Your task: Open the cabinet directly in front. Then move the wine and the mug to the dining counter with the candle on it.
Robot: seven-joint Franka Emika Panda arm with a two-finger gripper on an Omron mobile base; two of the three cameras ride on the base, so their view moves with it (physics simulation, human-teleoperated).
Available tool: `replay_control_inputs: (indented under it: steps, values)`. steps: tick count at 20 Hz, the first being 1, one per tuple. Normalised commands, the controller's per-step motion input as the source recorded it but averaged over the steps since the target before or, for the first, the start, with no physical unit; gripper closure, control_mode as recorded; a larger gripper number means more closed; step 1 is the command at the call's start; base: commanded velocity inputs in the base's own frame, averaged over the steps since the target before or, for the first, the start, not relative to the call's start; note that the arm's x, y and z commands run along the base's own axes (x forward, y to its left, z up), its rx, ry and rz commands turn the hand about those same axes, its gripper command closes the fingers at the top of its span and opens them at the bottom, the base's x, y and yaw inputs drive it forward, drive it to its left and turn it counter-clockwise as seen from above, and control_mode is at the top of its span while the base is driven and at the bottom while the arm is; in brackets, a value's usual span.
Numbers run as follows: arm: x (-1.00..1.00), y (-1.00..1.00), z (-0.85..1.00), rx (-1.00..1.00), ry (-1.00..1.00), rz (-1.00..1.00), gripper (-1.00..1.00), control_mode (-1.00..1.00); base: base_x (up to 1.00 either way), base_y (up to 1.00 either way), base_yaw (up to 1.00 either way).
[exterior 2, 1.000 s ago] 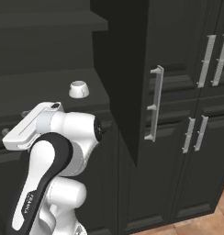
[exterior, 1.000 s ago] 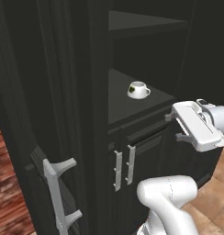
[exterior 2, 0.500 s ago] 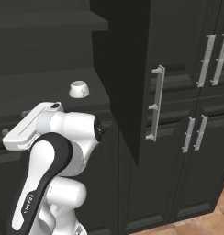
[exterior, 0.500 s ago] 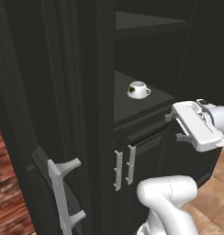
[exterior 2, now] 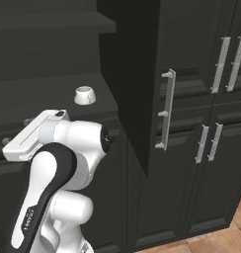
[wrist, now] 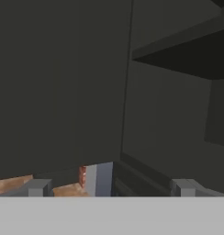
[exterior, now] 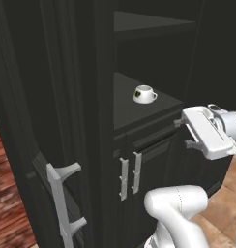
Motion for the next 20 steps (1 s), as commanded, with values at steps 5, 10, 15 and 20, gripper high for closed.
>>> replay_control_inputs:
  steps: [5, 10, 15, 20]
  values:
    - [0.02, 0.45, 0.00, 0.00, -0.08, -0.27, -1.00, -1.00, 0.00, 0.00, 0.00]
    - [0.03, 0.69, 0.00, -0.02, -0.11, -0.38, -1.00, -1.00, 0.00, 0.00, 0.00]
    - [0.00, 0.11, 0.00, -0.03, -0.04, -0.38, -1.00, -1.00, 0.00, 0.00, 0.00]
    - [0.05, -0.15, -0.01, 0.00, -0.02, -0.28, -1.00, -1.00, 0.00, 0.00, 0.00]
